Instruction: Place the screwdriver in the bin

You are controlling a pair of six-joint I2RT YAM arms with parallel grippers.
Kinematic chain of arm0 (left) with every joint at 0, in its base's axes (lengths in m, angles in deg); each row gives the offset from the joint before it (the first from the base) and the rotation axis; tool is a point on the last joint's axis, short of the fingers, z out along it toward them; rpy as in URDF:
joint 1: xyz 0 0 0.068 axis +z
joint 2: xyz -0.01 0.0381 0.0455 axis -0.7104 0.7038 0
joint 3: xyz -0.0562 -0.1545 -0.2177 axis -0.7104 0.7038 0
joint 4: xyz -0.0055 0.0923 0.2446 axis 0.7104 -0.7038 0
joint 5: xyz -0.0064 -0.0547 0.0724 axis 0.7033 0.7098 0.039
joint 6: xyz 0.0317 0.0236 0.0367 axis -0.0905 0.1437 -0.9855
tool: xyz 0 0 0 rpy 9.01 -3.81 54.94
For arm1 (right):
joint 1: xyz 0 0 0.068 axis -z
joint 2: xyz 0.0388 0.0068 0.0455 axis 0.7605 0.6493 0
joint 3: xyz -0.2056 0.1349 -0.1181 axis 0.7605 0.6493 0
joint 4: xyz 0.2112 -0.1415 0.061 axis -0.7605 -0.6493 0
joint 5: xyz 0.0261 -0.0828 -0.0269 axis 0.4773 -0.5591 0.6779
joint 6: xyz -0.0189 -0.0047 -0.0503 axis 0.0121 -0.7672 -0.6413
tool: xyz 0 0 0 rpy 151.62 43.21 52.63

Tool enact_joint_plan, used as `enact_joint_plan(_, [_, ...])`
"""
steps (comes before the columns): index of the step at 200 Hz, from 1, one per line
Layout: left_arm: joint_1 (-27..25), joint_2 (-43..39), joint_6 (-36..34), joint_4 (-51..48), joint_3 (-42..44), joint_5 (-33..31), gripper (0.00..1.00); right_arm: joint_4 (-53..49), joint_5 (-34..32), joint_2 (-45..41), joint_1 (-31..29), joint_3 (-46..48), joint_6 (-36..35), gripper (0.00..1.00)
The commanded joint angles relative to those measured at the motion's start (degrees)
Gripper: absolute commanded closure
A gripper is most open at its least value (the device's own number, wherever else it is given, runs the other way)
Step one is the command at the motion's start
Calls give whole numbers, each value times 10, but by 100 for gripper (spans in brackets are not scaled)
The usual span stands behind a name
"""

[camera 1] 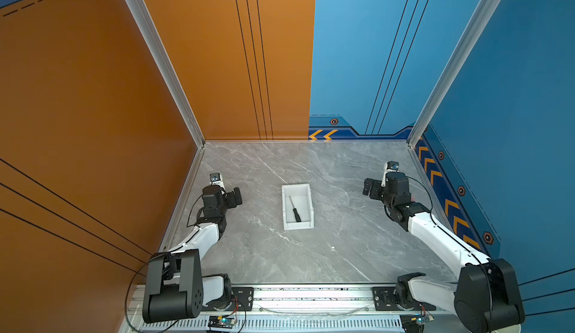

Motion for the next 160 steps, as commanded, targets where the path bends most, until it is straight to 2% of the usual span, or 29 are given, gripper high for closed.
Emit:
enact_joint_plan(1, [-6,15,-1,119,24,-13,2,111,-55,-21,29,47,-55,0])
enact_joint_plan(34, [-14,37,0,220,68,-18,2,248,-73,-5,79,141,-67,0])
enact_joint_plan(60, [-25,55,-14,276,94,-23,2,313,-67,40,105,165,-63,0])
enact_joint_plan(102, [-36,101,-17,372,123,-39,2,381,-72,82,108,173,-63,0])
enact_joint_plan(122, [-38,148,-20,444,134,-42,2,395,-48,100,115,170,-45,0])
enact_joint_plan(140, [-50,186,-40,530,154,-36,2,476,-37,140,107,185,-55,0])
enact_joint_plan(152, [-59,188,-52,552,165,-36,2,441,-40,141,91,169,-73,0])
enact_joint_plan(160, [-61,188,-55,553,166,-38,2,452,-42,158,80,167,-86,0])
